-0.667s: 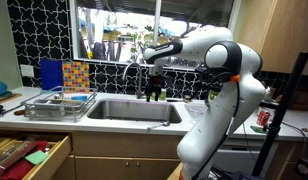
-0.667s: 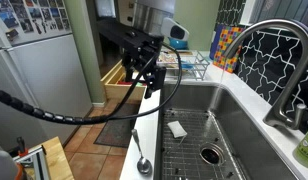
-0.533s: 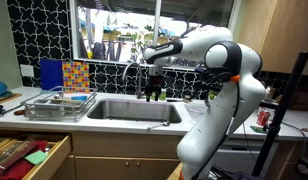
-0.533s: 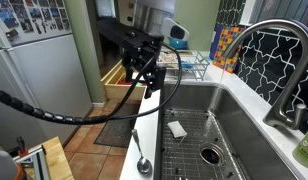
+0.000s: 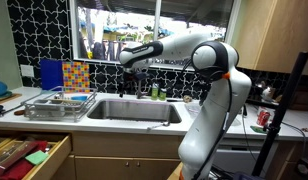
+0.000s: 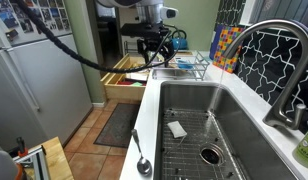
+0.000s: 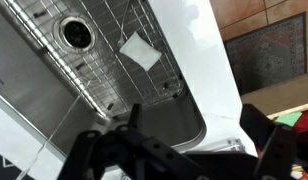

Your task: Put the blue bowl on the counter in front of the sink and spill the liquid in the orange bowl into the sink then set it down on the counter next to the blue bowl.

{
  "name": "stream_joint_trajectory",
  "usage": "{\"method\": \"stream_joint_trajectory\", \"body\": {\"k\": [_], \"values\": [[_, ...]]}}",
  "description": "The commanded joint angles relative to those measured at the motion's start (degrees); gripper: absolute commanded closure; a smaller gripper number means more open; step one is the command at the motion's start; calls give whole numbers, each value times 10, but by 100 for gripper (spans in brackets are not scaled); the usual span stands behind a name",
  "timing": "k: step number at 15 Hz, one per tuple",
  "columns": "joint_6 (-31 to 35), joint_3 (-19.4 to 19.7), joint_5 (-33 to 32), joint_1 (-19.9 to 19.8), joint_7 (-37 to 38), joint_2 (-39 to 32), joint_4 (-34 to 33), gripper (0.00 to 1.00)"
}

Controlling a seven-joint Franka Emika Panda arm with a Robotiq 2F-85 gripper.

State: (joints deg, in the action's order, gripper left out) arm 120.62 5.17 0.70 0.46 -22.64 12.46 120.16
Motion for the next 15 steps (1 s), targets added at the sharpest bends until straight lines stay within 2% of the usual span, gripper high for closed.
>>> {"method": "stream_joint_trajectory", "body": {"k": [1, 4, 8, 9, 12, 15], "values": [[112, -32, -33, 12, 10, -120, -103, 0], [161, -48, -39, 11, 23, -204, -187, 0], [154, -68, 3, 3, 11, -287, -283, 0], [161, -65, -19, 4, 15, -246, -232, 0], [162, -71, -13, 2, 15, -283, -273, 0], [162, -71, -11, 2, 15, -286, -279, 0]]}}
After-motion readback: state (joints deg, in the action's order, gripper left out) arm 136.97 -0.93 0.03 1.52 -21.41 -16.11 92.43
